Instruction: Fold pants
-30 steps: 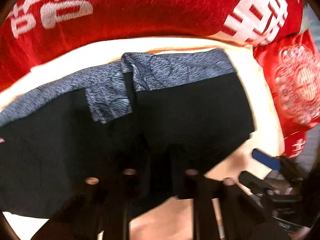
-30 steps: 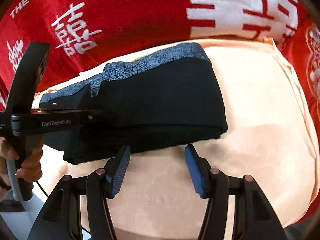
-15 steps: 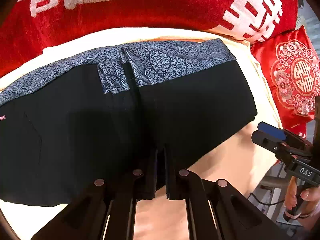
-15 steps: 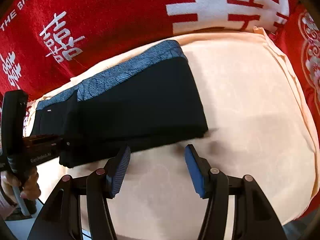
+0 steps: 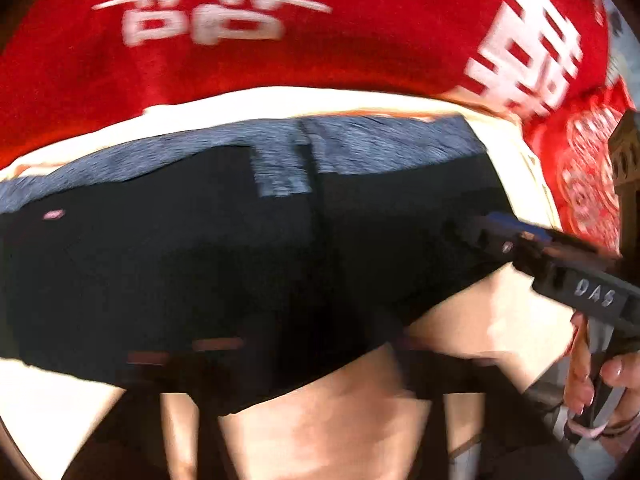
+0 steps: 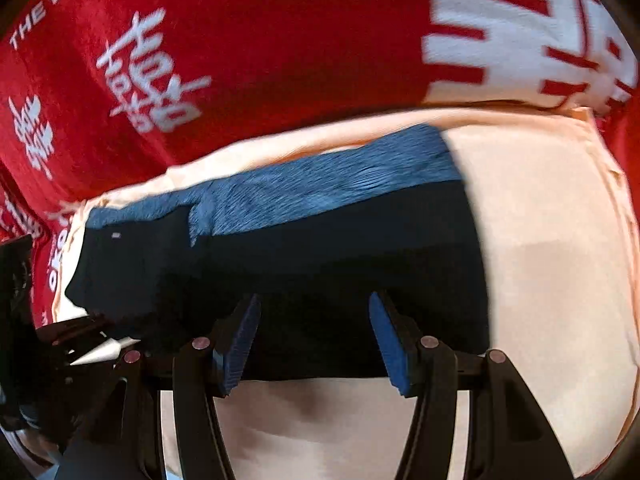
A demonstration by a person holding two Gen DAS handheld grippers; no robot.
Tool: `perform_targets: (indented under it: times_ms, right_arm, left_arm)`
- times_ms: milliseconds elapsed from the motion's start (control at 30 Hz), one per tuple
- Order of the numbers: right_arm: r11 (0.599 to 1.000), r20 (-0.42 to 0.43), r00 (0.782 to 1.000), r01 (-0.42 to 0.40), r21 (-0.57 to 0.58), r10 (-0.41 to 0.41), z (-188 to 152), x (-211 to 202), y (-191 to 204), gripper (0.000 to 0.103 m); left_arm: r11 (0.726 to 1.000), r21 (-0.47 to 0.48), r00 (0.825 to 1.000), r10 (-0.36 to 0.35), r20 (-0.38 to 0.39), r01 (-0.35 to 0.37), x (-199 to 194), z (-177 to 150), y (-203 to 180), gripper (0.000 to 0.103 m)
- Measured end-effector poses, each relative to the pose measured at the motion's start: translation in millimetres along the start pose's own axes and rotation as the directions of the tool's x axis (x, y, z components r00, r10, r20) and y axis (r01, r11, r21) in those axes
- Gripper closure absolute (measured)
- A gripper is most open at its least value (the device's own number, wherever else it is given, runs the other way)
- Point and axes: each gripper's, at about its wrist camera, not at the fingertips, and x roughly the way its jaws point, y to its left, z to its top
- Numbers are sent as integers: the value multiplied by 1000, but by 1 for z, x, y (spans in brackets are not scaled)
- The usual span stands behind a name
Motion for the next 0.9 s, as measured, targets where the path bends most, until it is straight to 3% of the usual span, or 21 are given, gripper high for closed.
perform_targets:
  times_ms: [167,267,333,433,500,600,633,667,700,900]
  right_arm:
    - [995,-10,1000,-29,-95,28,-7,6,32,42]
    - [965,24,1000,8,-263,-2,-25,-1,61,42]
    - [915,58,996,80,-395,-62,-39,-1,79,42]
    - [833,73,992,126,-539,-103,-52,7,99,42]
    - [785,95,985,174,-594,-146,-57,15,109,42]
    - [754,124,973,230,-615,-196,-54,30,117,43]
    - [750,113,972,232,-619,-207,-51,37,120,54]
    - [763,73,979,196,-615,-193,-49,43,123,87]
    - [786,26,986,148,-601,-165,-45,44,123,90]
    - [841,-26,995,69,-537,-98,-38,30,128,90]
  left_arm:
    - [996,-80,999,34,4,-33,-9,-4,25,23]
    - [992,-101,998,71,-4,-71,-10,-10,42,23]
    - [988,-119,996,93,-16,-95,-11,-14,53,23]
    - [983,-146,994,106,-19,-108,-12,-19,67,23]
    - [981,-158,994,112,-20,-113,-12,-21,73,23]
    - [978,-167,992,123,-32,-127,-8,-24,77,23]
    - [977,-169,991,125,-36,-130,-7,-25,78,23]
    - [976,-173,991,129,-40,-134,-6,-26,80,23]
    - [975,-176,990,132,-43,-137,-6,-26,81,23]
    - [970,-195,989,141,-37,-145,-9,-30,90,23]
